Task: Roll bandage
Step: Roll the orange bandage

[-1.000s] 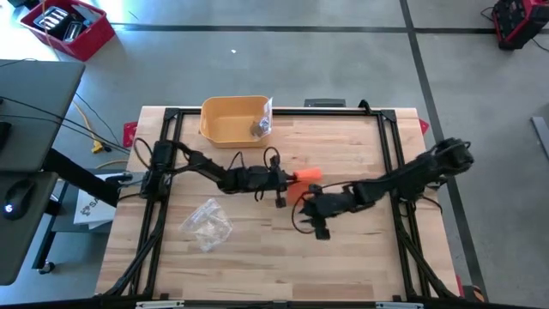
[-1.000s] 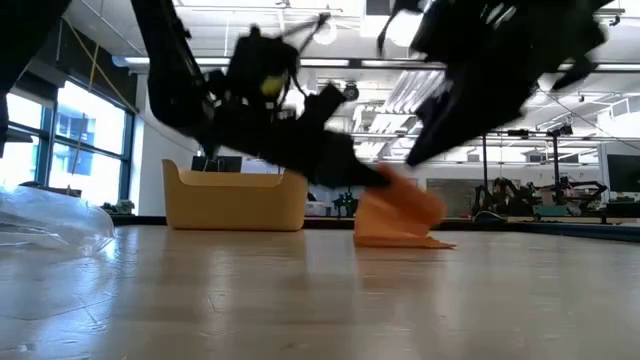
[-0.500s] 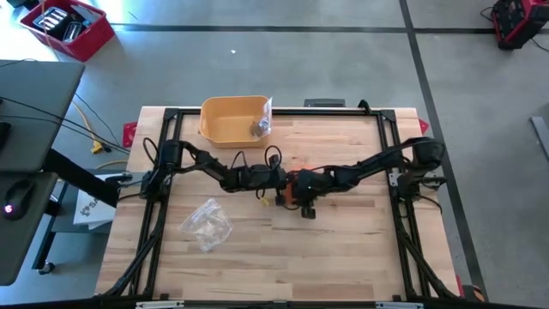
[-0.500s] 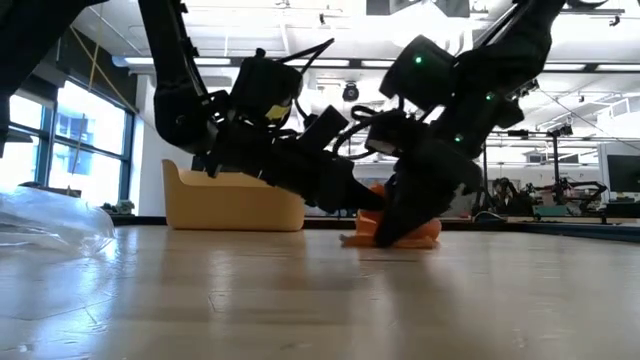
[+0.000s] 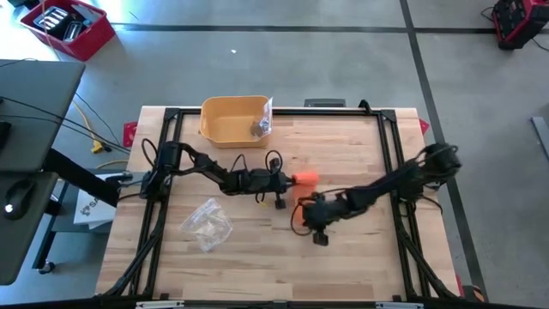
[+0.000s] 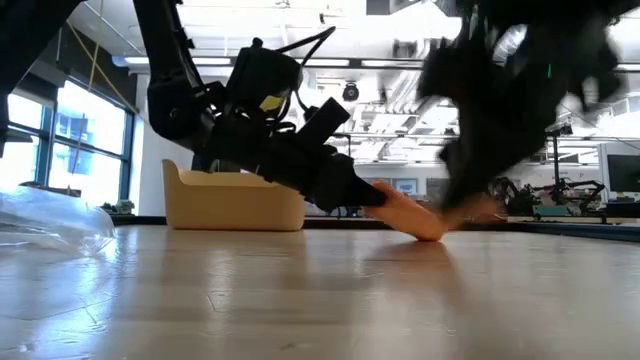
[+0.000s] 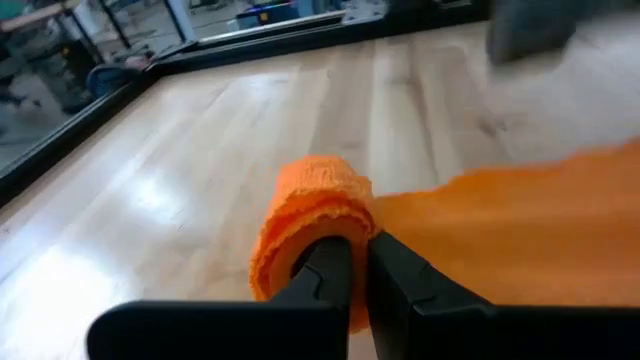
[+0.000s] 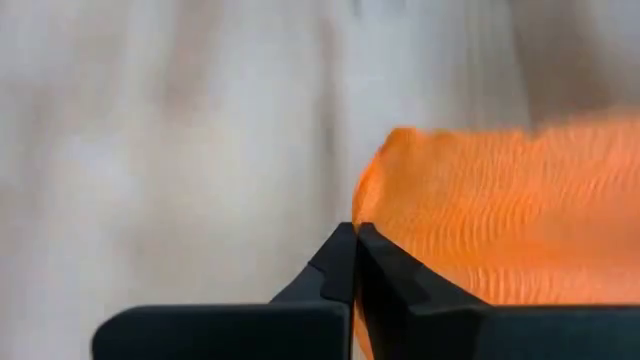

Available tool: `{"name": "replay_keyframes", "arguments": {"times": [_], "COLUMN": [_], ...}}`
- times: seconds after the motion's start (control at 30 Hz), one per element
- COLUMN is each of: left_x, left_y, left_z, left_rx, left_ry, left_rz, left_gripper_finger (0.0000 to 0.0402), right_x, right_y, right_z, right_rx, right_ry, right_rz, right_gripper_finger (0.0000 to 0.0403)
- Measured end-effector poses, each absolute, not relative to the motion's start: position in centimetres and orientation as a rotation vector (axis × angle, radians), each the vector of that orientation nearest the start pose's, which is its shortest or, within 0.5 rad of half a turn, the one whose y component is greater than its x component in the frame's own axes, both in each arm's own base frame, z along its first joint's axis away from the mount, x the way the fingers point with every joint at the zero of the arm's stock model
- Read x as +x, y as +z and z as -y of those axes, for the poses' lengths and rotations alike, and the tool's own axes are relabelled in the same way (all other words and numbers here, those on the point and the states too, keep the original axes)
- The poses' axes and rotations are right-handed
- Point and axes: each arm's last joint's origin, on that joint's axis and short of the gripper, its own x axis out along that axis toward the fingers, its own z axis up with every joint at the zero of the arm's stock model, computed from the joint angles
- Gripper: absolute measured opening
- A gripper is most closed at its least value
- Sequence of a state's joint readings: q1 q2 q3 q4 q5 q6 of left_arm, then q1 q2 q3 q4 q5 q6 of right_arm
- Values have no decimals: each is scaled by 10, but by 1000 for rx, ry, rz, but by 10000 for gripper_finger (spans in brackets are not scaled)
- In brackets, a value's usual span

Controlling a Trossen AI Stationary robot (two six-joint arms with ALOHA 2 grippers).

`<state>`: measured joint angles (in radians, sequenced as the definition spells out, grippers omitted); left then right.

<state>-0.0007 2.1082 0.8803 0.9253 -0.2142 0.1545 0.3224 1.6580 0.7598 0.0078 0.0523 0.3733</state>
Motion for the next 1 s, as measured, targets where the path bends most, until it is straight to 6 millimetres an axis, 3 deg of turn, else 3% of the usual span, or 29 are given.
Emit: {"name": "replay_keyframes", "arguments": {"times": [0.1,0.27,0.4,0.5,0.7,1.0], "left_x": [386,386,386,386,374,341], "left_y": [91,93,102,115,143,157], "left_z": [1,5,8,9,4,-12], "left_rx": [233,245,241,203,62,-327], "left_ry": [161,150,131,156,179,23], "left_rz": [-321,-312,-285,-243,-40,280], "left_gripper_finger": [7,7,7,7,7,7], "right_x": [280,258,240,231,232,248], "right_y": [169,206,226,239,236,187], "right_z": [-104,-103,-92,-90,-107,-127], "right_rx": [169,124,81,113,232,218], "right_ry": [8,-146,-269,-230,3,-17], "right_rz": [-770,-640,-600,-574,-642,-822], "right_gripper_finger": [1,0,0,0,0,0]}}
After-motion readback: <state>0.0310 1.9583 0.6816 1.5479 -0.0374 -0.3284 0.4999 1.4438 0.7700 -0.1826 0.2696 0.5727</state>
